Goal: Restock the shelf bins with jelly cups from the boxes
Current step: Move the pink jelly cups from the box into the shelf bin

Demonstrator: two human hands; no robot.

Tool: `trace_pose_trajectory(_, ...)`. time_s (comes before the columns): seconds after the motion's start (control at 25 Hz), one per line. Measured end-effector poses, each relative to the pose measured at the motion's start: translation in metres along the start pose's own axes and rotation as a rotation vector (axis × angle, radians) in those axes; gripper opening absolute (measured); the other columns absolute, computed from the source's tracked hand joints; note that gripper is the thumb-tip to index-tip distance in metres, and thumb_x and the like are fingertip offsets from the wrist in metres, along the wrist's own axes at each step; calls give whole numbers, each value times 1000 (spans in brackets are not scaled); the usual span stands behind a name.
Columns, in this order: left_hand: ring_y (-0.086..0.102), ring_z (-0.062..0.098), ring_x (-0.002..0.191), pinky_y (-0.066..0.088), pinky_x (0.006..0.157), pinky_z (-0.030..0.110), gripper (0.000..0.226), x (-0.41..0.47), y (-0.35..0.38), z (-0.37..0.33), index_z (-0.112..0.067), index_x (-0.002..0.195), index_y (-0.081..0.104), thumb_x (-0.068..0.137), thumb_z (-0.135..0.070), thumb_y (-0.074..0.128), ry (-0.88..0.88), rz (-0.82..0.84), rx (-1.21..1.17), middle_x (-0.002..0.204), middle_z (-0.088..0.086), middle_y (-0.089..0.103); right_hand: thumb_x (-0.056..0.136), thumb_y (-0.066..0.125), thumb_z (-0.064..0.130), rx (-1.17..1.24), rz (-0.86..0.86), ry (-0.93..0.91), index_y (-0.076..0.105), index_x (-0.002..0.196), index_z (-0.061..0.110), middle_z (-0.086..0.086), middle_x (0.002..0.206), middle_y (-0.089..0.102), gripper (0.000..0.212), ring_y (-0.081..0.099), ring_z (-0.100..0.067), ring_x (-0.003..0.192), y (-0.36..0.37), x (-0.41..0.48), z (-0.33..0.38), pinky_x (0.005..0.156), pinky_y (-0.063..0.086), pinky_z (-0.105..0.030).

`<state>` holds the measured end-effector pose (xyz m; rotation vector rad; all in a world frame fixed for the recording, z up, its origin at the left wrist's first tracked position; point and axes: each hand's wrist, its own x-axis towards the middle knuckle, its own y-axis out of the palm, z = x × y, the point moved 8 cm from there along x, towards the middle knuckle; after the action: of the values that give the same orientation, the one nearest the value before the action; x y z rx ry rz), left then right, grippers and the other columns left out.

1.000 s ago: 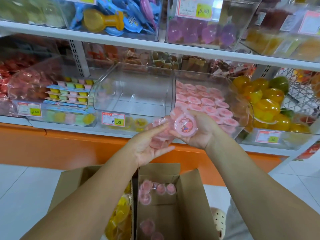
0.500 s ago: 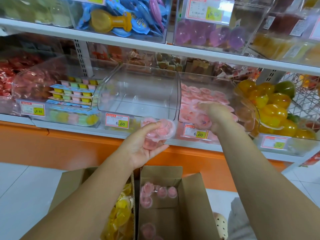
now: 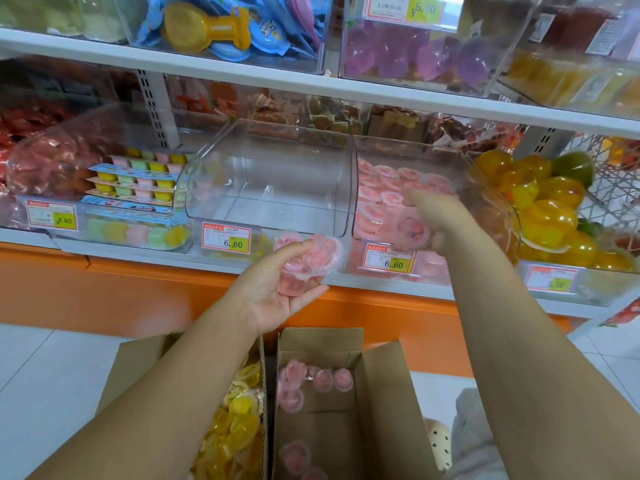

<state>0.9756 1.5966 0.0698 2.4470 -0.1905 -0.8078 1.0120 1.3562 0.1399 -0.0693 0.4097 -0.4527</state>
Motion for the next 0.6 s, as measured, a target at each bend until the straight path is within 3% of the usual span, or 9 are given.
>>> trace_pose_trajectory(0.12, 73, 24, 72, 60, 56, 34, 63, 2, 1, 0, -18, 119, 60, 60, -20, 81, -1, 4, 2, 109, 16, 69, 90, 60, 45, 397, 176, 97, 53, 120, 18, -17, 118, 60, 41, 66, -40, 100, -10, 3, -3, 81, 55, -58)
trace_pose_trajectory(0.2, 73, 23, 72, 60, 56, 34, 63, 2, 1, 0, -18, 120, 60, 61, -19, 81, 0, 7, 3, 110, 16, 69, 92, 59, 20, 421, 173, 51, 53, 112, 13, -18, 115, 56, 22, 65, -37, 98, -21, 4, -1, 81, 57, -50)
trace_pose_trajectory(0.28, 74, 23, 71, 61, 56, 35, 64, 3, 1, 1, -18, 122, 60, 62, -20, 81, -2, 13, 6, 108, 15, 69, 87, 54, -4, 317, 63, -45, 56, 98, 5, -17, 106, 58, 14, 65, -27, 83, -29, 10, 0, 66, 59, -39)
trace_pose_trajectory(0.4, 74, 24, 72, 60, 55, 34, 64, 2, 1, 2, -18, 125, 59, 65, -18, 81, -5, 8, 2, 109, 16, 69, 83, 63, 1, -59, -100, -200, 66, 82, 12, -7, 80, 62, 11, 50, -16, 60, -33, 14, 6, 50, 38, -22)
trace_pose_trajectory(0.48, 73, 25, 77, 61, 55, 34, 61, 2, 2, 3, -18, 127, 58, 70, -17, 81, -4, 1, 3, 113, 17, 68, 81, 70, 8, -139, -103, -233, 69, 94, 11, -8, 85, 66, 13, 51, -17, 61, -29, 18, 4, 53, 42, -25)
trace_pose_trajectory(0.6, 73, 25, 76, 61, 55, 35, 70, 2, 3, 5, -19, 128, 57, 63, -17, 81, -8, -2, 9, 112, 17, 68, 81, 75, 19, -287, -187, -273, 68, 106, 10, -7, 97, 66, 27, 59, -22, 82, -32, 20, 1, 75, 50, -33)
